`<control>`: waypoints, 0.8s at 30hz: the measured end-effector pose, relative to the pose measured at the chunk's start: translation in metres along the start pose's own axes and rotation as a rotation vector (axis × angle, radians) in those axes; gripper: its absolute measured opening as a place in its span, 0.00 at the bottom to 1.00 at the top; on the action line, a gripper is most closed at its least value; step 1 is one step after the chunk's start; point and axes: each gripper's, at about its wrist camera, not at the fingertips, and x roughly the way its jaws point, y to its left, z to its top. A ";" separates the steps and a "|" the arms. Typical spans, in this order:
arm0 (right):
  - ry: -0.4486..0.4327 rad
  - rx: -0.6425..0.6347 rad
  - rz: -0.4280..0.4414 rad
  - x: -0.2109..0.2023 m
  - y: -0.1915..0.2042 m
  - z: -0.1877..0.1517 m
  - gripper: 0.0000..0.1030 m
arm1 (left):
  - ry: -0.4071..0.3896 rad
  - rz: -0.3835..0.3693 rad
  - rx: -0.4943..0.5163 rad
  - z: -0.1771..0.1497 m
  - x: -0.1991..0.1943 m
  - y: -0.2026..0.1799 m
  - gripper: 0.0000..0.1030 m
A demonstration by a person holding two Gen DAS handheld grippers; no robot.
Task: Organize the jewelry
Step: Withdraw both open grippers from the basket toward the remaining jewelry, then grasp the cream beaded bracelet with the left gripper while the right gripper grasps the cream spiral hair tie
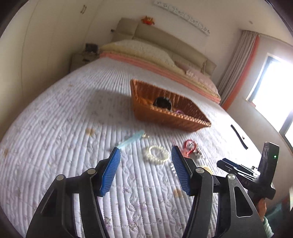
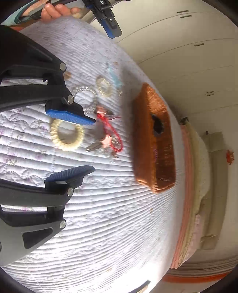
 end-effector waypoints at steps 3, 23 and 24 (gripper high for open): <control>0.019 -0.007 -0.003 0.006 0.001 -0.005 0.42 | 0.040 0.005 0.008 -0.003 0.016 0.001 0.53; 0.092 -0.050 -0.096 0.038 0.013 -0.023 0.31 | 0.257 0.150 0.174 0.002 0.123 -0.024 0.46; 0.094 -0.053 -0.105 0.038 0.013 -0.023 0.25 | 0.255 0.157 0.182 0.002 0.122 -0.023 0.46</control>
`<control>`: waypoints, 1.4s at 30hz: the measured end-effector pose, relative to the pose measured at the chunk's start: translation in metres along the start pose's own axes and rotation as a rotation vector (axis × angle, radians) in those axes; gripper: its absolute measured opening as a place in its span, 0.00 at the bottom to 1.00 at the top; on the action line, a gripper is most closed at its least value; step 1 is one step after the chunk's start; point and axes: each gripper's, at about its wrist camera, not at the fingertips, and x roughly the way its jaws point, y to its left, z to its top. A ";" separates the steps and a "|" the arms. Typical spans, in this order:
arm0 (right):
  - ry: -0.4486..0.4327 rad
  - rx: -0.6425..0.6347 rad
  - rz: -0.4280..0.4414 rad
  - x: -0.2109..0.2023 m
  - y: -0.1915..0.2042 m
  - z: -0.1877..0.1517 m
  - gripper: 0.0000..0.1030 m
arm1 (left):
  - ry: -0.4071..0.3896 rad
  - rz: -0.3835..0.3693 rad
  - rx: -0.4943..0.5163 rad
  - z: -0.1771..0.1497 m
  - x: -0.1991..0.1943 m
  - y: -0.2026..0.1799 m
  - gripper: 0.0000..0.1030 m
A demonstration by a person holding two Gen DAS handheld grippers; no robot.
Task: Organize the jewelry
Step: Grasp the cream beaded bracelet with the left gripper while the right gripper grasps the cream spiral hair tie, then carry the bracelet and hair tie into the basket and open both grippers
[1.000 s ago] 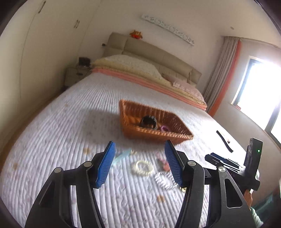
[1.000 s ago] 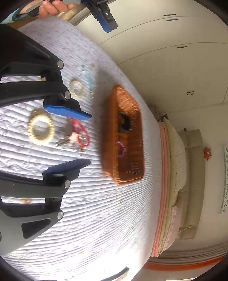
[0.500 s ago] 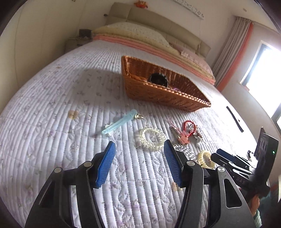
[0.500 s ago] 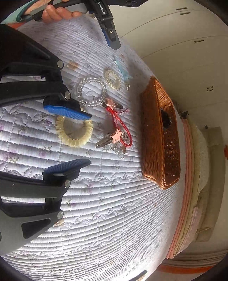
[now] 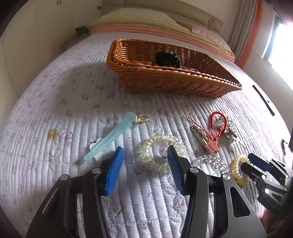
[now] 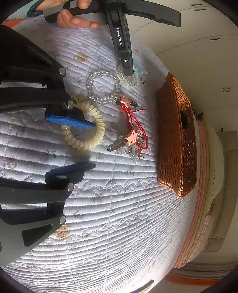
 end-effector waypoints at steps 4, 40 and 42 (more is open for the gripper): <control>-0.002 -0.008 -0.013 0.000 0.001 -0.001 0.13 | -0.010 0.018 0.016 -0.001 -0.001 -0.003 0.46; -0.182 0.023 0.035 -0.039 -0.006 0.000 0.10 | -0.221 -0.103 -0.018 -0.011 -0.047 -0.001 0.08; -0.201 0.027 0.049 -0.045 -0.007 0.003 0.10 | -0.243 -0.106 -0.015 -0.008 -0.054 -0.003 0.08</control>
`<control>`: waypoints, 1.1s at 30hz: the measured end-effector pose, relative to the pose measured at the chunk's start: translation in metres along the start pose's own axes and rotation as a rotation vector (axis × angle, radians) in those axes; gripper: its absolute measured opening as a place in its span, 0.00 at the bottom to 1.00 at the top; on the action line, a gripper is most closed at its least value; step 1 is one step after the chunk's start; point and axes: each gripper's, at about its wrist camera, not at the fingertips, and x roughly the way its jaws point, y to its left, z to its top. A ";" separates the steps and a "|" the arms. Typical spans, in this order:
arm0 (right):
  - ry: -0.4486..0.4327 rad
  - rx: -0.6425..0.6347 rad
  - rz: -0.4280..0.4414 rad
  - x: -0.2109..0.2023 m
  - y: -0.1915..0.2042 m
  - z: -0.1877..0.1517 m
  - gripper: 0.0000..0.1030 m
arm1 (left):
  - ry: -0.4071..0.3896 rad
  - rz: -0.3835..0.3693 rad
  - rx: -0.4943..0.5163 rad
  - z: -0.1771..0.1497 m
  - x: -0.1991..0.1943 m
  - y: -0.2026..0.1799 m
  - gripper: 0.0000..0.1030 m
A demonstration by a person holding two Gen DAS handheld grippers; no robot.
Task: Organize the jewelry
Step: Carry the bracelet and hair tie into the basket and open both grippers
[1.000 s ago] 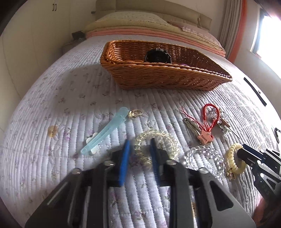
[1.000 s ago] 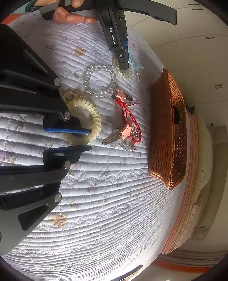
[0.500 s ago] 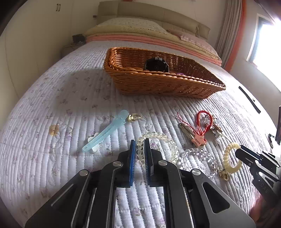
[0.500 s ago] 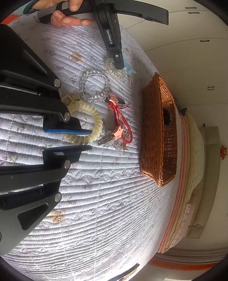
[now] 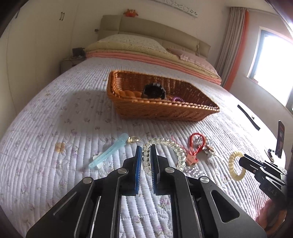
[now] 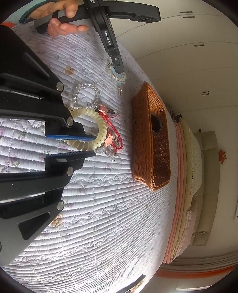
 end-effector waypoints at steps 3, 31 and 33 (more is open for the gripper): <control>-0.036 0.015 0.023 -0.009 0.000 0.015 0.10 | -0.043 -0.012 0.013 0.013 -0.011 -0.006 0.08; 0.277 0.172 -0.095 0.206 -0.030 0.189 0.10 | 0.034 0.168 0.008 0.125 0.121 0.017 0.08; 0.288 0.167 -0.098 0.212 -0.029 0.188 0.10 | 0.038 0.172 0.015 0.123 0.123 0.016 0.08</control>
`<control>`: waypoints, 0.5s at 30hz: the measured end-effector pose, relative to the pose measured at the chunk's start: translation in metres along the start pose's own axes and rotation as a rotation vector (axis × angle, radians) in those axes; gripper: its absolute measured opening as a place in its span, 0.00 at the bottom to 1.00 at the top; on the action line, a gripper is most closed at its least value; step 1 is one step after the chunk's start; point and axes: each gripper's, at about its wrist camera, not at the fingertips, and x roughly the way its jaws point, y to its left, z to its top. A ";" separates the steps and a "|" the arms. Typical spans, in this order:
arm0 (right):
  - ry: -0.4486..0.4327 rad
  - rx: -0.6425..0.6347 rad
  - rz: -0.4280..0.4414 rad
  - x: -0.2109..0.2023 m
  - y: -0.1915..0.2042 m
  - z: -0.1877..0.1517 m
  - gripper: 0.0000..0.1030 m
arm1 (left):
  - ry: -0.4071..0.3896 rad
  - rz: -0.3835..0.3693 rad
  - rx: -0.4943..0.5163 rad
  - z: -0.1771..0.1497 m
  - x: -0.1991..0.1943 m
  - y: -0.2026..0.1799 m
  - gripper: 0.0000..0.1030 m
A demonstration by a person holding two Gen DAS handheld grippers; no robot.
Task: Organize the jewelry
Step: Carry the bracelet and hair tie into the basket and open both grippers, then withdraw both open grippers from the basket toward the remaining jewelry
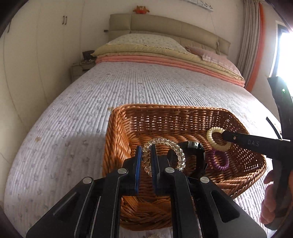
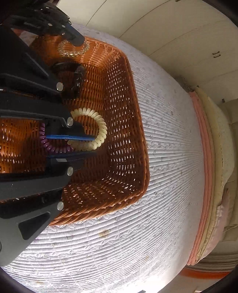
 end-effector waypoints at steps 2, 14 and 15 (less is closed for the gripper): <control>0.008 -0.005 -0.004 0.004 0.001 0.000 0.10 | 0.007 0.002 0.003 -0.001 0.002 -0.001 0.08; 0.006 0.046 0.078 -0.009 -0.018 -0.002 0.19 | -0.028 -0.057 0.021 0.000 -0.027 -0.005 0.29; -0.007 0.041 0.083 -0.016 -0.018 -0.004 0.19 | -0.039 -0.073 0.020 -0.001 -0.036 -0.005 0.29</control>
